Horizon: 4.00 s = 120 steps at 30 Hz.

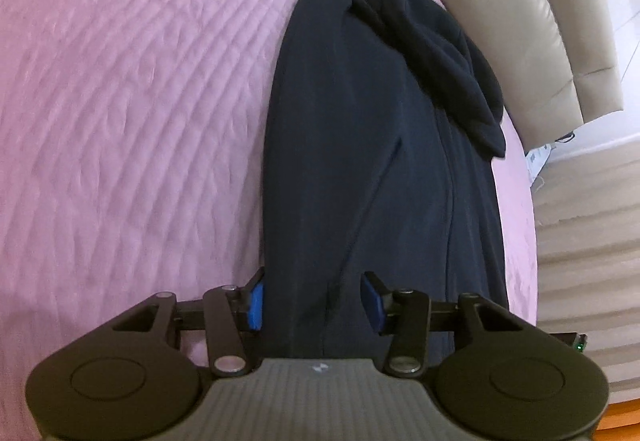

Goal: Fold large clothes

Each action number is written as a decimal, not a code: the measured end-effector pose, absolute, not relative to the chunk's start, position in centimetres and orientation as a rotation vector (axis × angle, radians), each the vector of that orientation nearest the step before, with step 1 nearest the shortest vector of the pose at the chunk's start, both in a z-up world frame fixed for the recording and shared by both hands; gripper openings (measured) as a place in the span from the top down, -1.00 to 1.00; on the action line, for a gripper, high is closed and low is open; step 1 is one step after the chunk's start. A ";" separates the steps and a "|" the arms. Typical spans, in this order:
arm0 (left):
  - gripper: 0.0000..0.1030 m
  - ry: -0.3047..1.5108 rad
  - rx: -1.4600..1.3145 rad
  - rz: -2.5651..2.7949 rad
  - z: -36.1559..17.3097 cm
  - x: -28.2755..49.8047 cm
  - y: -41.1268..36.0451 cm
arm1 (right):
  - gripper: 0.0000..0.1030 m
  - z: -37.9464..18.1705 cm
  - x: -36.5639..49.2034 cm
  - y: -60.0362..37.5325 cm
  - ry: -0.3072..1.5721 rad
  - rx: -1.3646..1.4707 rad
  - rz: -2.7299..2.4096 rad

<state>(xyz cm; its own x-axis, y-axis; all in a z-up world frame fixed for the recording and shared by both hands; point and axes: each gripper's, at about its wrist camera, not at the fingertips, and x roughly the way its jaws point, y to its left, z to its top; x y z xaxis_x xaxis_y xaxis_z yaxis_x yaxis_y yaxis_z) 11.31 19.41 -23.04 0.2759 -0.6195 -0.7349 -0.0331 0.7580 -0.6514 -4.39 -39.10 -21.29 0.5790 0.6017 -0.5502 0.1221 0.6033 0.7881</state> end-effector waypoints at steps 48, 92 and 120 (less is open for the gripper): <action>0.89 0.517 -0.613 -0.432 -4.6 7.1 15.1 | 0.84 -3.6 0.4 -41.7 0.425 1.055 0.340; -0.61 0.545 -0.070 -0.457 -15.7 41.4 1.7 | -0.65 -14.8 35.4 -32.2 0.679 0.343 0.290; -1.00 0.914 -0.357 -0.194 -20.4 44.2 14.5 | -0.61 -15.5 31.6 -41.5 0.900 0.444 0.213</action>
<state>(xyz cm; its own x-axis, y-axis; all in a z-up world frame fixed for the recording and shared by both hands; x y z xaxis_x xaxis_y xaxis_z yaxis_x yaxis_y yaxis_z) 44.22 14.48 -20.41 0.5985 -0.3135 -0.7372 0.0134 0.9240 -0.3821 31.57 -41.53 -15.52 0.6085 0.3607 -0.7068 0.0049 0.8890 0.4579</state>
